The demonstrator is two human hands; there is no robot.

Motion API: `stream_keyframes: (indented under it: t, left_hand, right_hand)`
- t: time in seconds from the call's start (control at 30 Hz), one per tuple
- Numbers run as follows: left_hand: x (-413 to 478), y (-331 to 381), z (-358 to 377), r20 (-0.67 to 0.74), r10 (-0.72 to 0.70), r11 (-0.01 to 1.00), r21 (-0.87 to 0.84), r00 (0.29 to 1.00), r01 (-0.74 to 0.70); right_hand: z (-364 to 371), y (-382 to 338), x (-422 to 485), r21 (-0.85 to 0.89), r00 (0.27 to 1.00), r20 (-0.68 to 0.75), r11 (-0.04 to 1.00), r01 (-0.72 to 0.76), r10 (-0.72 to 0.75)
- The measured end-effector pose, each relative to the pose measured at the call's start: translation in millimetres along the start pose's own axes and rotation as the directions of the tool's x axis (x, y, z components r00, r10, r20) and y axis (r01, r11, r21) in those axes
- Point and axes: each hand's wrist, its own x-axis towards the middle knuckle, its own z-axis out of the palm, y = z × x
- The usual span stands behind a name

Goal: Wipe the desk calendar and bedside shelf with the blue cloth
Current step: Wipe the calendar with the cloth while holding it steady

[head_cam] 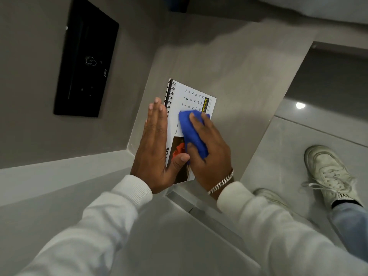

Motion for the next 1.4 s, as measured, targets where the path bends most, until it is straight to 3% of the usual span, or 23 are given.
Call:
stream_keyframes:
  t: [0.2, 0.37, 0.6, 0.83, 1.03, 1.4]
  left_hand:
    - [1.4, 1.9, -1.1, -0.005, -0.003, 0.999, -0.039, 1.0, 0.003]
    - [0.0, 0.3, 0.3, -0.005, 0.014, 0.999, -0.041, 1.0, -0.014]
    - [0.1, -1.8, -1.6, 0.012, -0.002, 0.997, -0.072, 1.0, 0.003]
    - [0.4, -2.1, -1.0, 0.01, 0.01, 0.991, -0.131, 1.0, -0.009]
    - [-0.9, -6.8, 1.4, 0.007, 0.015, 0.991, -0.135, 1.0, -0.014]
    - [-1.2, 0.1, -1.4, 0.013, 0.002, 0.987, -0.162, 1.0, 0.0]
  right_hand:
    - [11.3, 17.5, -39.6, -0.059, 0.989, 0.131, 0.996, 0.071, -0.062]
    - [6.9, 6.7, -5.2, -0.103, 0.991, 0.043, 0.986, 0.128, -0.124]
    - [1.7, -12.9, 45.1, -0.071, 0.991, -0.084, 0.993, 0.094, -0.1]
    - [23.2, 10.0, -23.9, -0.041, 0.988, 0.06, 0.989, 0.145, -0.142]
    - [39.0, 13.1, -60.2, -0.052, 0.987, 0.067, 0.987, 0.15, -0.146]
    - [10.9, 5.6, 42.2, -0.126, 0.983, -0.083, 0.98, 0.154, -0.165]
